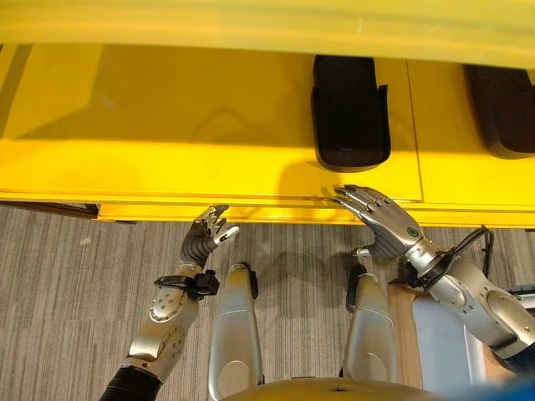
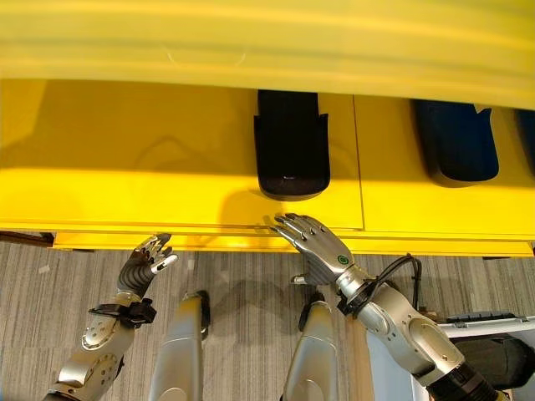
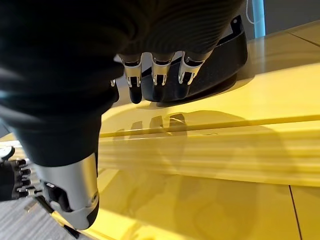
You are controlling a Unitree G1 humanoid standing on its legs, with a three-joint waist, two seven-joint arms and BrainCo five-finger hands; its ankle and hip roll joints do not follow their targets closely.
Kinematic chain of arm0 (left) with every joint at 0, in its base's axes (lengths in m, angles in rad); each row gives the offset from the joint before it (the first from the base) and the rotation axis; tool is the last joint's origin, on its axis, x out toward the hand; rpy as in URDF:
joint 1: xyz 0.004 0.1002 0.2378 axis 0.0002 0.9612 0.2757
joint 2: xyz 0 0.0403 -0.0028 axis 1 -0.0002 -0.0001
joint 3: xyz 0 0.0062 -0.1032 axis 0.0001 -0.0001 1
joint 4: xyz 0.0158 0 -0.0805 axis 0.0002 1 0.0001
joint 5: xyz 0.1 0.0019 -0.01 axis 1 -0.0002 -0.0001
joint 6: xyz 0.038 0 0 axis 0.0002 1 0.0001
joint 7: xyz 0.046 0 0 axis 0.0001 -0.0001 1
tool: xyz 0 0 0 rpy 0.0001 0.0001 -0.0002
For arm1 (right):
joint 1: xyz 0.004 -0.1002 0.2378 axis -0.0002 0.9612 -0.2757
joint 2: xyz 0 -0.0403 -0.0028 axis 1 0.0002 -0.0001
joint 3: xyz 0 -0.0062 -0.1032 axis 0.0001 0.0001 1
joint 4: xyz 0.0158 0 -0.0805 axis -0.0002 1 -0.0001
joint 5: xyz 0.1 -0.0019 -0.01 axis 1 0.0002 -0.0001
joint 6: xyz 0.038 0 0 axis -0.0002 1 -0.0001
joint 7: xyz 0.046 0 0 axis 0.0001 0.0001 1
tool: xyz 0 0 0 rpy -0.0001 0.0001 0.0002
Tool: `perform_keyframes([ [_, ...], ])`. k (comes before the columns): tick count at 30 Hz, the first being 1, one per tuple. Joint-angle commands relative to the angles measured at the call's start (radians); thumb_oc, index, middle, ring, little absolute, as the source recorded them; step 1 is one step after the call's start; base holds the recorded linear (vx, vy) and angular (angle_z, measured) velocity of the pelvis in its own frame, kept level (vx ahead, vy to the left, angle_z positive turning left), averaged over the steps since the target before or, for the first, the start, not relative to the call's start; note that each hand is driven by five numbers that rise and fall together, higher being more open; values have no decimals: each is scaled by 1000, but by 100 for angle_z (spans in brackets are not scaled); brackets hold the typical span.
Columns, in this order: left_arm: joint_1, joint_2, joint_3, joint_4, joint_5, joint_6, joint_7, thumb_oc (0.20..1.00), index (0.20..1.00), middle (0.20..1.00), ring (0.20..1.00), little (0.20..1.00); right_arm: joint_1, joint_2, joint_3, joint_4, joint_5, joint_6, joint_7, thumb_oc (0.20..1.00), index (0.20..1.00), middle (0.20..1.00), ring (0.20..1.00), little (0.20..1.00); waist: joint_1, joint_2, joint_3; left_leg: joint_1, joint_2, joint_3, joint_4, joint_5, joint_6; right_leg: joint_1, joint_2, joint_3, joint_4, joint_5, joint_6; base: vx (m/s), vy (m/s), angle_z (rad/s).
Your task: Move parts from the plastic box to the shelf.
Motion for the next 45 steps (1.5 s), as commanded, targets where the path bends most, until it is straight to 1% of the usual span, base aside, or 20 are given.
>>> perform_keyframes([
  [1,5,-5,10,-15,43,-70,4,1000,1000,1000,1000,1000,-16,7,14,16,35,-4,-43,1000,1000,1000,1000,1000,29,5,-49,-31,-3,-19,-16,64,7,-70,36,1,146,-14,-66,0,0,0],
  [19,16,-5,15,-16,38,-74,1,1000,1000,1000,1000,1000,-53,4,21,58,7,8,-57,1000,1000,1000,1000,1000,39,7,-52,-56,-9,-19,-4,63,12,-93,34,2,160,-14,-67,1,0,0],
  [28,20,-4,14,-19,36,-73,-7,1000,1000,1000,1000,1000,-111,13,50,90,-1,9,-59,1000,1000,1000,1000,1000,44,11,-53,-61,-10,-17,-5,64,15,-101,34,2,166,-19,-67,0,0,0],
  [33,20,-4,11,-17,32,-71,-11,1000,1000,1000,1000,1000,-150,21,76,140,-24,25,-66,1000,1000,1000,1000,1000,51,14,-49,-61,-13,-20,-4,62,17,-104,32,1,165,-19,-67,0,0,0],
  [45,28,-4,20,-20,28,-72,-15,1000,1000,1000,1000,1000,-164,22,51,169,-50,38,-87,1000,1000,1000,1000,1000,56,16,-51,-88,-18,-19,16,58,22,-130,30,6,188,-25,-69,0,0,0],
])
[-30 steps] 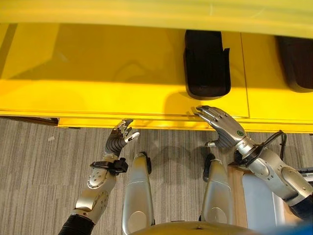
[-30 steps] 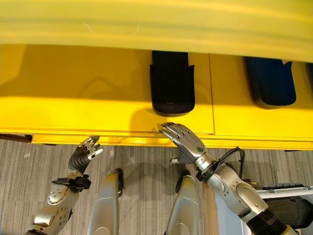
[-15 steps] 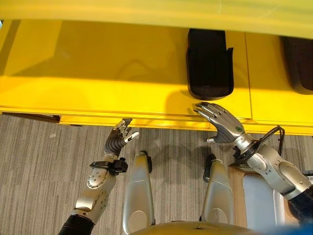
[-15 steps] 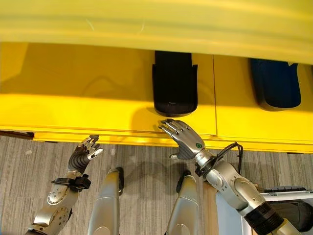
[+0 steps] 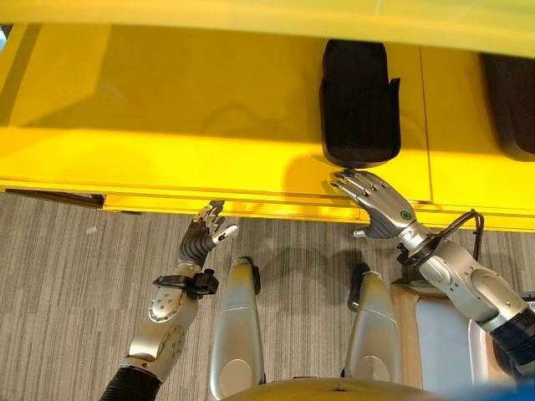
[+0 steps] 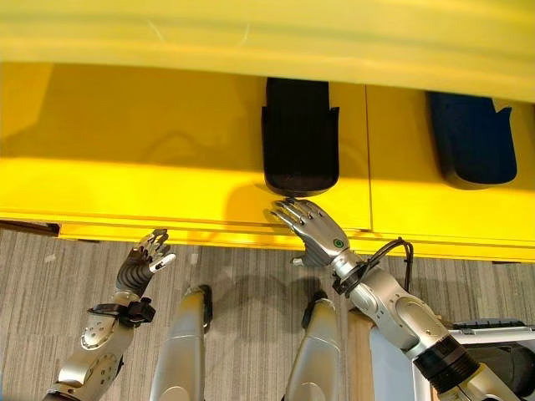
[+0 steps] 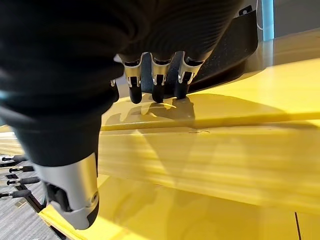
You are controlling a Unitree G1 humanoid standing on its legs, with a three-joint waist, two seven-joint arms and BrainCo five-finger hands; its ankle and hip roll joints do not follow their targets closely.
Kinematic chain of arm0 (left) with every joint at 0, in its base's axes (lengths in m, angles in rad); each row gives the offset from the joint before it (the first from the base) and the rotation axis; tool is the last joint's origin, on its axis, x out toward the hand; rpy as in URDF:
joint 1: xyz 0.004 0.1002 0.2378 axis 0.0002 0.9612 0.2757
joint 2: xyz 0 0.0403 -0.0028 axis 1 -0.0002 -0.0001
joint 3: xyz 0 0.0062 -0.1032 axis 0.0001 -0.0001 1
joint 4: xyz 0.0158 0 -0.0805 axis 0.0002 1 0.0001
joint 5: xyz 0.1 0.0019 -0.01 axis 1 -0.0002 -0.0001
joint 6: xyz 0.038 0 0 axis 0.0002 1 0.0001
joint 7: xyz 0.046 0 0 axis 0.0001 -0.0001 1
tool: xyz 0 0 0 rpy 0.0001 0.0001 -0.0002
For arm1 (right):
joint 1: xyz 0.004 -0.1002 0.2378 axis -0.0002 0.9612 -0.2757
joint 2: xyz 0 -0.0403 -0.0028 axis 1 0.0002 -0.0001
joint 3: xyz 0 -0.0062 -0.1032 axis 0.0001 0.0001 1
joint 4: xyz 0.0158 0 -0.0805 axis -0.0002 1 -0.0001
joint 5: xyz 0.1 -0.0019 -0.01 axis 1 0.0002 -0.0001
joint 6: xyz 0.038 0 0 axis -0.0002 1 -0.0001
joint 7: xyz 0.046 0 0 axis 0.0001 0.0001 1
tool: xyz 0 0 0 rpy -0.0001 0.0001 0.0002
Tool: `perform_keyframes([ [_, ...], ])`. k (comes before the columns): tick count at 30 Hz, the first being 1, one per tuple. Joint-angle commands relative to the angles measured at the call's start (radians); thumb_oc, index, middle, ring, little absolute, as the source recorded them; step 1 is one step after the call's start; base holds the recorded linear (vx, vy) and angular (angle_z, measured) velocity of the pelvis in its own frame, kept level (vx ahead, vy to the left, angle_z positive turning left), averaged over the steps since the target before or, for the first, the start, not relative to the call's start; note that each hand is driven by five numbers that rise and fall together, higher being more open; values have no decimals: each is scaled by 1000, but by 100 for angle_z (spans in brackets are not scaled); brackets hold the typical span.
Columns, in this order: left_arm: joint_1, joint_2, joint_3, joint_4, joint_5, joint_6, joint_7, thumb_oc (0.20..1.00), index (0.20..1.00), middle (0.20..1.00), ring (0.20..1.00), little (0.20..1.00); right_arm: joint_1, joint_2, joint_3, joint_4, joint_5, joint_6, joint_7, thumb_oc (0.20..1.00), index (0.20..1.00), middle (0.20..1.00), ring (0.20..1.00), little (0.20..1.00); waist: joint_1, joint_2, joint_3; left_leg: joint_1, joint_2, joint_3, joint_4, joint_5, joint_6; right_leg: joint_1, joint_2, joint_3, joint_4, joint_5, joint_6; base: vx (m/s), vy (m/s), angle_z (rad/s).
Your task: Move parts from the plastic box to the shelf.
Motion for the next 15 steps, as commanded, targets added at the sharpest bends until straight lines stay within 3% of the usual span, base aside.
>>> perform_keyframes([
  [1,28,-3,13,-19,30,-58,-15,1000,1000,1000,1000,1000,-10,17,-15,38,-9,14,-18,1000,1000,1000,1000,1000,26,8,-55,-44,-17,-11,-3,56,26,-75,38,4,132,-1,-66,-18,-10,3],
  [15,44,10,9,-27,16,-51,-35,1000,1000,1000,1000,1000,-104,27,-8,81,-21,29,-35,1000,1000,1000,1000,1000,39,13,-64,-65,-15,-19,21,32,15,-100,48,9,160,-31,-65,5,-3,0],
])
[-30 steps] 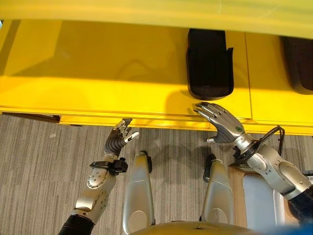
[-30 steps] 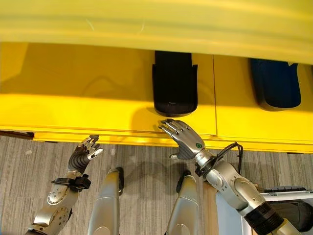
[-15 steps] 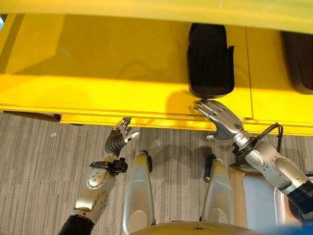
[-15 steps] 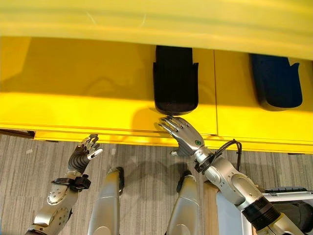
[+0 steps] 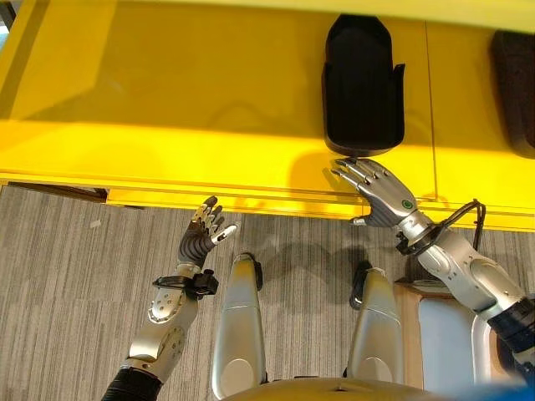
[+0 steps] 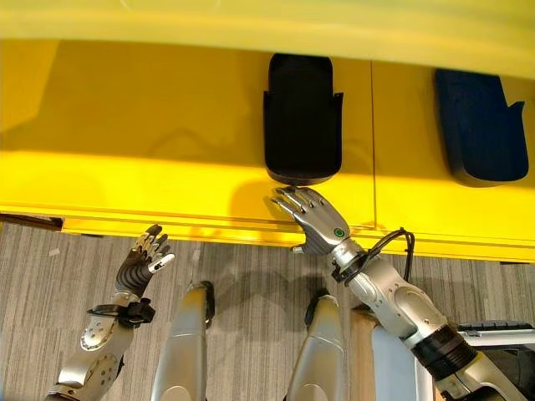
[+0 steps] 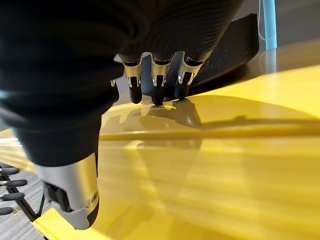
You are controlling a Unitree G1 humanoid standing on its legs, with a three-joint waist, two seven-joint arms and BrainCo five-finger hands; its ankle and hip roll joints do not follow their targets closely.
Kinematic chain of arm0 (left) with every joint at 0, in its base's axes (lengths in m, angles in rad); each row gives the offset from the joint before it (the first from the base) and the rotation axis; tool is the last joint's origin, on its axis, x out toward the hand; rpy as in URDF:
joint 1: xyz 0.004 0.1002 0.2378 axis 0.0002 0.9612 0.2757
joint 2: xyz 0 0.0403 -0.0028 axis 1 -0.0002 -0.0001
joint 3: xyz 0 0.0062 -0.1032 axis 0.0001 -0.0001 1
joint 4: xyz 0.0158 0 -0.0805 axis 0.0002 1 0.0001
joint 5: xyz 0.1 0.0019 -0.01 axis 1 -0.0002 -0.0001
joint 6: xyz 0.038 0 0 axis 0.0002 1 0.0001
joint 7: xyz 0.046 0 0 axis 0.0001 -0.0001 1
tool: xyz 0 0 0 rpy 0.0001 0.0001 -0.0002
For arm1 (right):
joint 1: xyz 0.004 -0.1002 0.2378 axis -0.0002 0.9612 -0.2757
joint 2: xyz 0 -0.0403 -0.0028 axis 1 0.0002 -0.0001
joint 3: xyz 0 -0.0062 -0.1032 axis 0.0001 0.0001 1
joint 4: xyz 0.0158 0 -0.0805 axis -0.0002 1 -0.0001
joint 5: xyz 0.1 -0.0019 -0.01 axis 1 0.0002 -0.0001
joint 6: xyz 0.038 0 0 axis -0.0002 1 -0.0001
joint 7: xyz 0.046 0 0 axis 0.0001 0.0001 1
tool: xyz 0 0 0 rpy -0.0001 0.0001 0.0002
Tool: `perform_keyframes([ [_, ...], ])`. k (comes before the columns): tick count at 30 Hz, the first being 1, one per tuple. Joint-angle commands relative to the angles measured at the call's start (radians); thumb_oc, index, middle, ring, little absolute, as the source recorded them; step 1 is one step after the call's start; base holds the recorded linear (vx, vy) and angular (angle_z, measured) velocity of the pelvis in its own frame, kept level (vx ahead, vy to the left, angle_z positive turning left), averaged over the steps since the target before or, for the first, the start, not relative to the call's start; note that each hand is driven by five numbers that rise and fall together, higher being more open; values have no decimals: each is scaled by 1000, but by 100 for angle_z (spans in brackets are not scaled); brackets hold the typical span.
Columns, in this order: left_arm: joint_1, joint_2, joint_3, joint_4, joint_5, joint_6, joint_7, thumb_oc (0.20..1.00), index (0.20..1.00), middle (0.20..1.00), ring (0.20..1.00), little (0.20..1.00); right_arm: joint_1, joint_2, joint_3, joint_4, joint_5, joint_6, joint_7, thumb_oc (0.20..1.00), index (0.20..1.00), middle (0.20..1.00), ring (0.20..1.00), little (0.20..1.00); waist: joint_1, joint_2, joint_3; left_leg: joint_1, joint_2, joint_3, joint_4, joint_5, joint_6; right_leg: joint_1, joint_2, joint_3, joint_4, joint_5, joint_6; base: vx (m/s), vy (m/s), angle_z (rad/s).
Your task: Move parts from the plastic box to the shelf.
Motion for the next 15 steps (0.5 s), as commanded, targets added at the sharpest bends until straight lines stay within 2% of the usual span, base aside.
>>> perform_keyframes([
  [1,40,22,0,-28,17,-50,-28,1000,1000,1000,1000,1000,-19,27,-11,35,-22,21,-18,1000,1000,1000,1000,1000,24,-1,-66,-57,-18,3,3,53,36,-84,43,6,108,14,-68,0,0,0],
  [2,42,23,-1,-26,15,-49,-30,1000,1000,1000,1000,1000,-30,32,-11,43,-21,24,-22,1000,1000,1000,1000,1000,26,1,-71,-53,-16,-1,9,29,33,-80,47,9,117,-8,-61,0,0,0],
  [5,44,23,-4,-28,13,-48,-32,1000,1000,1000,1000,1000,-41,36,-9,51,-25,28,-26,1000,1000,1000,1000,1000,27,2,-71,-55,-15,0,14,24,33,-82,47,11,122,-13,-61,26,-7,1],
  [7,42,24,-6,-25,13,-47,-33,1000,1000,1000,1000,1000,-51,43,-9,73,-24,36,-30,1000,1000,1000,1000,1000,29,3,-70,-54,-16,1,12,24,34,-83,45,13,122,-13,-61,-41,4,0],
  [8,40,24,-7,-24,11,-48,-33,1000,1000,1000,1000,1000,-64,48,-8,87,-22,41,-37,1000,1000,1000,1000,1000,30,4,-65,-65,-20,3,3,55,40,-93,42,10,112,14,-69,-78,3,-1],
  [9,39,26,-8,-24,10,-48,-33,1000,1000,1000,1000,1000,-69,51,-8,93,-22,44,-40,1000,1000,1000,1000,1000,30,4,-65,-67,-20,2,5,55,40,-93,42,10,113,13,-69,0,0,0],
  [10,38,27,-9,-25,10,-47,-34,1000,1000,1000,1000,1000,-76,54,-5,101,-24,47,-40,1000,1000,1000,1000,1000,31,5,-69,-58,-19,-2,12,27,35,-86,44,15,123,-13,-60,0,0,0],
  [11,38,28,-10,-25,10,-45,-37,1000,1000,1000,1000,1000,-85,58,-4,113,-28,53,-43,1000,1000,1000,1000,1000,31,6,-65,-69,-21,1,7,54,41,-97,41,10,115,12,-68,0,0,0],
  [12,40,29,-10,-21,8,-45,-39,1000,1000,1000,1000,1000,-93,62,-1,127,-29,55,-47,1000,1000,1000,1000,1000,33,7,-65,-70,-20,2,9,53,41,-99,40,11,118,12,-68,0,0,0],
  [13,40,29,-10,-19,9,-44,-40,1000,1000,1000,1000,1000,-96,64,-1,131,-30,58,-47,1000,1000,1000,1000,1000,34,8,-70,-61,-19,-1,14,28,37,-93,42,15,125,-10,-60,91,-15,0],
  [15,41,31,-10,-23,8,-44,-41,1000,1000,1000,1000,1000,-107,68,0,140,-32,62,-49,1000,1000,1000,1000,1000,35,10,-69,-65,-19,-1,20,23,37,-97,43,18,132,-14,-60,44,-8,-1],
])
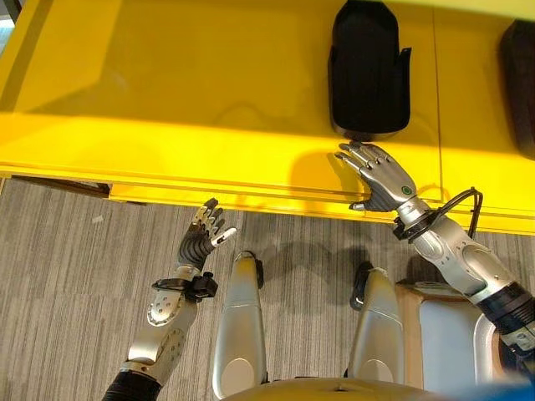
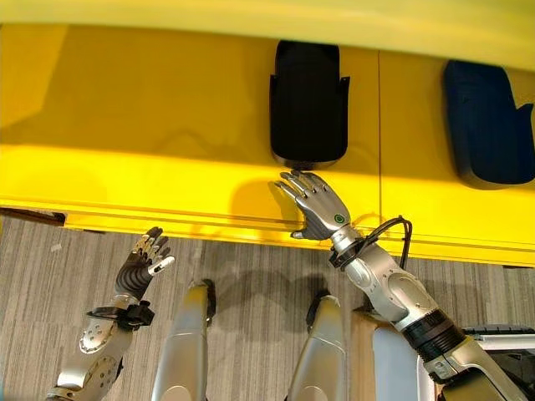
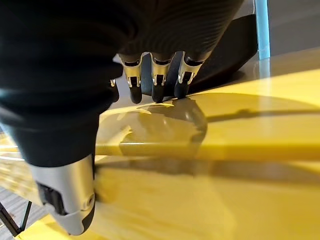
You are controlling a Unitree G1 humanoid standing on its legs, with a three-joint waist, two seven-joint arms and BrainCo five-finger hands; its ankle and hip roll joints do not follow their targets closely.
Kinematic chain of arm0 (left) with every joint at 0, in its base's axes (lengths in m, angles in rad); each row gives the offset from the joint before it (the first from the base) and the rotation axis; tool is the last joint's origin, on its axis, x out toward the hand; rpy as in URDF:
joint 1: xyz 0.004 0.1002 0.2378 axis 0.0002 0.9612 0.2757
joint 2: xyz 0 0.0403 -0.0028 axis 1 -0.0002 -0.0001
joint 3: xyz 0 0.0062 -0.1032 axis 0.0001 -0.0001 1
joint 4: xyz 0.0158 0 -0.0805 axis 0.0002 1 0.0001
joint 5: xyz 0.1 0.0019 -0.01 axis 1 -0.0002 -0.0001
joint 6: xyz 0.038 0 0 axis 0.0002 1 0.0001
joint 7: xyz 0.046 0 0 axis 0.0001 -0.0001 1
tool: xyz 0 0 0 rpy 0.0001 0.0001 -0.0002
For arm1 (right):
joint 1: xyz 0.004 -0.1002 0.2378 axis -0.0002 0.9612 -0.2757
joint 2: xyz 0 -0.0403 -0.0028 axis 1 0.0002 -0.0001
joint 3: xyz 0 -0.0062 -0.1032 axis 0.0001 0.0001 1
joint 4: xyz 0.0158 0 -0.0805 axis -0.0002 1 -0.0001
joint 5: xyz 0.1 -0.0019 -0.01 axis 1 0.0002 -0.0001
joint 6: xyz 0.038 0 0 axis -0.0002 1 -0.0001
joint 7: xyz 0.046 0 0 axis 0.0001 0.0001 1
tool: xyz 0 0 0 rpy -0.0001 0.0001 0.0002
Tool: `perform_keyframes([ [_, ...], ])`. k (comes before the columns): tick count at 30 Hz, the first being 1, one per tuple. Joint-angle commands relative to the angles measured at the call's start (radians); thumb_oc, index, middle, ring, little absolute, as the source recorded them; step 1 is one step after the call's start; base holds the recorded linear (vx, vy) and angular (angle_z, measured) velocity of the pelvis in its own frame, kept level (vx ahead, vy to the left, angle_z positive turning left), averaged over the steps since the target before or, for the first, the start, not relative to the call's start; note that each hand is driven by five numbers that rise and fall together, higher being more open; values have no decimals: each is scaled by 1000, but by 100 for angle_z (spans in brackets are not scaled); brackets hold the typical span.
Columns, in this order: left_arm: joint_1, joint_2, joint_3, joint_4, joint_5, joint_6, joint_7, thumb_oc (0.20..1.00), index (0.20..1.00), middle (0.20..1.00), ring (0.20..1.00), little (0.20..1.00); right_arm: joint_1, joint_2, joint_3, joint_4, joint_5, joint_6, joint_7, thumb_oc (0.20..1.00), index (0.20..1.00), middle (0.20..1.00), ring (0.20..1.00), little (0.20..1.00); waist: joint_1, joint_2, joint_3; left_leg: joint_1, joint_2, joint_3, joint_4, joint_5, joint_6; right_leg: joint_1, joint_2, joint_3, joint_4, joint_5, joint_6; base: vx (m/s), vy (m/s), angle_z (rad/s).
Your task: Move parts from the plastic box to the shelf.
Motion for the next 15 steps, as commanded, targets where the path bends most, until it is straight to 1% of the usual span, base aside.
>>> perform_keyframes([
  [1,26,32,-12,-23,7,-44,-20,1000,1000,1000,1000,1000,-36,24,-13,70,-28,38,-20,1000,1000,1000,1000,1000,29,7,-64,-46,-20,3,2,34,35,-81,44,15,113,-2,-58,0,0,0],
  [6,28,32,-12,-23,6,-45,-22,1000,1000,1000,1000,1000,-50,28,-11,81,-30,42,-21,1000,1000,1000,1000,1000,32,9,-64,-53,-20,3,4,37,35,-87,45,16,114,-1,-59,0,0,0],
  [10,29,33,-7,-22,7,-47,-20,1000,1000,1000,1000,1000,-34,32,-3,73,-22,33,-15,1000,1000,1000,1000,1000,30,9,-65,-59,-20,3,5,40,35,-93,46,16,118,-2,-60,-24,3,0],
  [11,30,32,-6,-22,8,-47,-20,1000,1000,1000,1000,1000,-23,29,-6,62,-20,30,-12,1000,1000,1000,1000,1000,28,9,-60,-69,-21,7,-4,71,40,-101,44,11,108,25,-68,0,0,0],
  [12,31,30,-3,-21,10,-47,-19,1000,1000,1000,1000,1000,-9,27,-8,53,-16,26,-8,1000,1000,1000,1000,1000,26,8,-64,-57,-19,4,0,44,34,-92,47,15,116,1,-60,0,0,0],
  [15,32,25,7,-19,17,-49,-13,1000,1000,1000,1000,1000,68,15,-26,4,17,3,8,1000,1000,1000,1000,1000,17,3,-63,-48,-17,2,-17,54,34,-85,48,12,107,7,-59,25,-4,0],
])
